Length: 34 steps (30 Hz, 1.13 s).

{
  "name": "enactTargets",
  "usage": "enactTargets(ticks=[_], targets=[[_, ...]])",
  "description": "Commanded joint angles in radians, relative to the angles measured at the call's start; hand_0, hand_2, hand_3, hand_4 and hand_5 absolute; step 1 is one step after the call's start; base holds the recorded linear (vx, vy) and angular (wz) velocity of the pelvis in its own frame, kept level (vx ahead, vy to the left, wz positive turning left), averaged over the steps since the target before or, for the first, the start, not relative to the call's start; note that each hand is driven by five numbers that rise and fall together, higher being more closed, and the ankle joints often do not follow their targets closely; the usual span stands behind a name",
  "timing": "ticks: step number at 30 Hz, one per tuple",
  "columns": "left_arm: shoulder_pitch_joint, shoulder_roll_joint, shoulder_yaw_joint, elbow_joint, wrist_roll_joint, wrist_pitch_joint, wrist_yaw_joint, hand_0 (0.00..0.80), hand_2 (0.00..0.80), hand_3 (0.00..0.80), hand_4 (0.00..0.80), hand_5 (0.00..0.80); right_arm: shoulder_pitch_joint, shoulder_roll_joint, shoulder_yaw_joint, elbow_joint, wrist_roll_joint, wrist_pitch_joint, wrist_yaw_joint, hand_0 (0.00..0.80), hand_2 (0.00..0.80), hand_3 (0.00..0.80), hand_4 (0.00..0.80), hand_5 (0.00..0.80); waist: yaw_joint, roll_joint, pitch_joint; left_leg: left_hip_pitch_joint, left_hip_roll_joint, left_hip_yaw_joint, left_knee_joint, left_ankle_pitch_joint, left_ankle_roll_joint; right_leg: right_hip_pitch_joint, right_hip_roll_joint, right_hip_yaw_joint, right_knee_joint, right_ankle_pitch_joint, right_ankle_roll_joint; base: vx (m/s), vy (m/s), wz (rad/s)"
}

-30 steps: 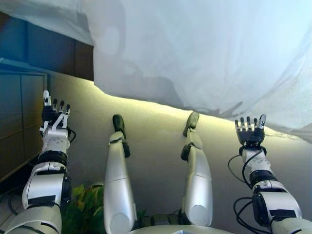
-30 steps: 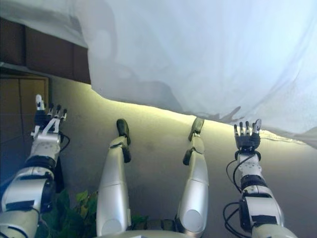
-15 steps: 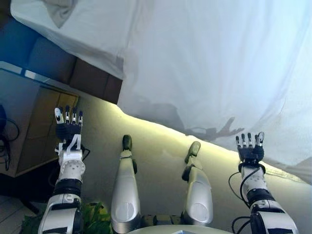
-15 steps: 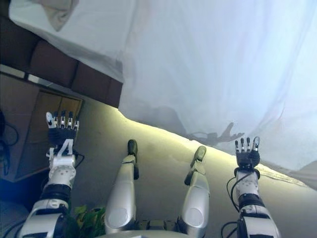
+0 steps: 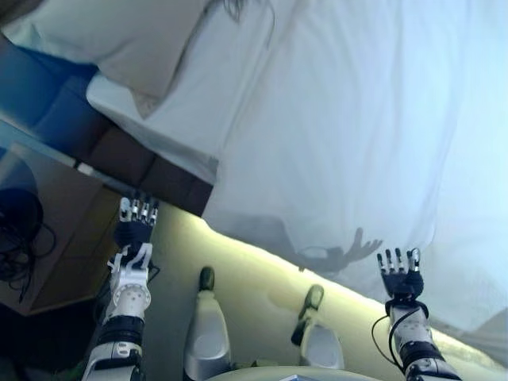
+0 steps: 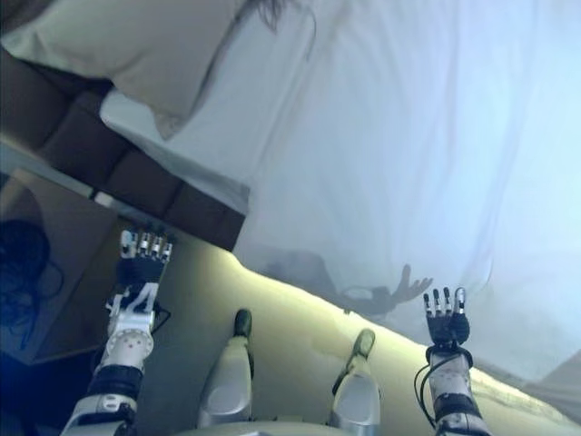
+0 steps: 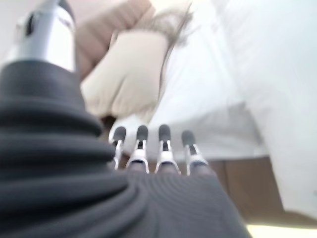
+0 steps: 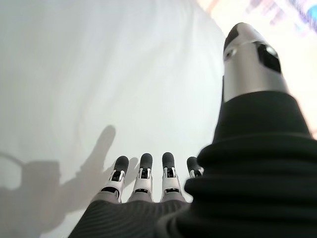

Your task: Make the bed neatly

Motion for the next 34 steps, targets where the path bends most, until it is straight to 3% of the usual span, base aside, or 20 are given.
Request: enactTargets(ticks=[1, 6, 13, 19, 34], targets=[[0.018, 0.025, 0.006, -0.04, 0.074, 0.024, -0.027, 0.0, 0.0, 0.0, 0.0, 0.0, 0.059, 0.004, -0.002, -0.112, -0.088, -0.057, -0.008, 0.0, 0.0, 0.0, 0.0, 0.0, 0.014, -0.006, -0.054, 0.031, -0.025, 0.034, -0.085, 0.074, 0.064, 0.015, -0.019, 0.031, 0.068, 0.009, 0.013, 0.143, -0.053, 0.02], [0.09, 0.016, -0.011, -0.059, 0.149, 0.067, -0.013, 0.0, 0.0, 0.0, 0.0, 0.0, 0.113, 0.023, 0.059, -0.201, -0.254, -0.092, -0.104, 0.0, 0.0, 0.0, 0.0, 0.0, 0.006, -0.006, -0.146, 0.109, -0.017, 0.053, -0.119, 0.075, 0.064, 0.07, -0.009, 0.029, 0.038, 0.012, 0.022, 0.137, -0.04, -0.01], [0.139, 0.012, 0.0, -0.092, 0.151, 0.123, -0.023, 0.0, 0.0, 0.0, 0.0, 0.0, 0.139, 0.041, 0.072, -0.242, -0.341, -0.104, -0.184, 0.0, 0.0, 0.0, 0.0, 0.0, -0.001, 0.016, -0.211, 0.177, -0.008, 0.071, -0.14, 0.066, 0.066, 0.114, 0.001, 0.03, 0.019, 0.004, 0.023, 0.056, -0.014, -0.05], [0.132, 0.035, -0.048, -0.105, 0.314, 0.093, 0.03, 0.0, 0.0, 0.0, 0.0, 0.0, 0.125, 0.015, 0.144, -0.295, -0.541, -0.08, -0.276, 0.0, 0.0, 0.0, 0.0, 0.0, -0.001, 0.026, -0.238, 0.202, -0.009, 0.072, -0.149, 0.062, 0.065, 0.138, 0.01, 0.022, 0.001, 0.004, 0.025, 0.0, -0.009, -0.02], [0.161, 0.019, -0.045, -0.118, 0.283, 0.14, 0.045, 0.0, 0.0, 0.0, 0.0, 0.0, 0.157, 0.026, 0.149, -0.327, -0.47, -0.056, -0.265, 0.0, 0.0, 0.0, 0.0, 0.0, -0.01, 0.031, -0.264, 0.222, -0.006, 0.079, -0.145, 0.054, 0.07, 0.144, 0.018, 0.036, 0.005, -0.005, 0.018, 0.008, 0.001, -0.02]])
